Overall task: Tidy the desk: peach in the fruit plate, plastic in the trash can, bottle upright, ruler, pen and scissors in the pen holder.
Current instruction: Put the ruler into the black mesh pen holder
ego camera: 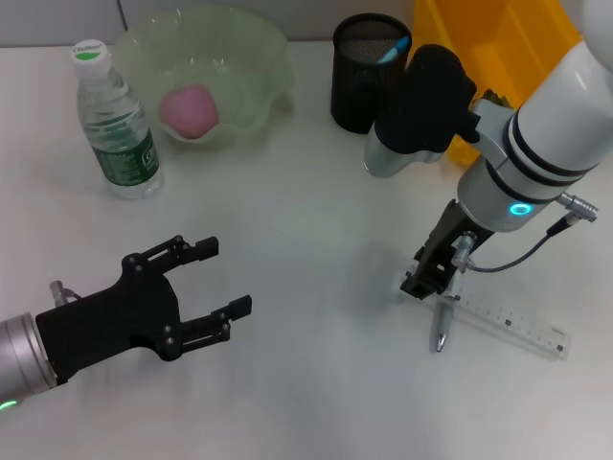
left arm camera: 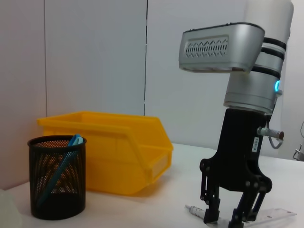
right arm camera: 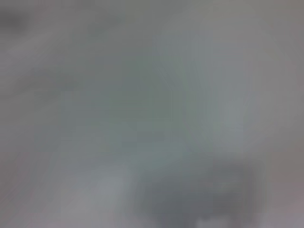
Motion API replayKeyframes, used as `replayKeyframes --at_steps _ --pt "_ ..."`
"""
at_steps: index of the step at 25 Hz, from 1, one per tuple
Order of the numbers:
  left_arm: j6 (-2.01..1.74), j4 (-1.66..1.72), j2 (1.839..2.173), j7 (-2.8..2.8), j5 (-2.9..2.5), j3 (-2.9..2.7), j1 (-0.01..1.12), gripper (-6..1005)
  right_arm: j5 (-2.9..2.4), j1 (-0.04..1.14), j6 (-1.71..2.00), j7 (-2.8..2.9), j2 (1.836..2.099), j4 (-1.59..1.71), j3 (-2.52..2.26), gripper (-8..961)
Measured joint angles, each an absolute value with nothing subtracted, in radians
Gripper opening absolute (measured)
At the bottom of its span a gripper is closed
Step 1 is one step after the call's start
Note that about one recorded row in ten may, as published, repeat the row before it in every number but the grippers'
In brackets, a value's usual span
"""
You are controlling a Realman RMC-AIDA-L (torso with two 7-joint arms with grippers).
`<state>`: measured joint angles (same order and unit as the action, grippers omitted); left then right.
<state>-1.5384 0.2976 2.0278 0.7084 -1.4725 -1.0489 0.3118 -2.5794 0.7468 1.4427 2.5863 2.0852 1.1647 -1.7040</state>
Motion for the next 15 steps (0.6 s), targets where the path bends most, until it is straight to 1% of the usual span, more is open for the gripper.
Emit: replayKeyframes --at_steps 9,15 --pt "-1.539 0.298 2.028 0.712 -1.472 -1.041 0.32 802 -2.537 0.734 1.542 2.536 2.083 1.27 -1.533 396" --pt "-1.542 0.298 2.028 0.722 -1.471 -1.04 0.321 802 -2.409 0.731 1.609 2.409 2.081 1.284 -1.284 398"
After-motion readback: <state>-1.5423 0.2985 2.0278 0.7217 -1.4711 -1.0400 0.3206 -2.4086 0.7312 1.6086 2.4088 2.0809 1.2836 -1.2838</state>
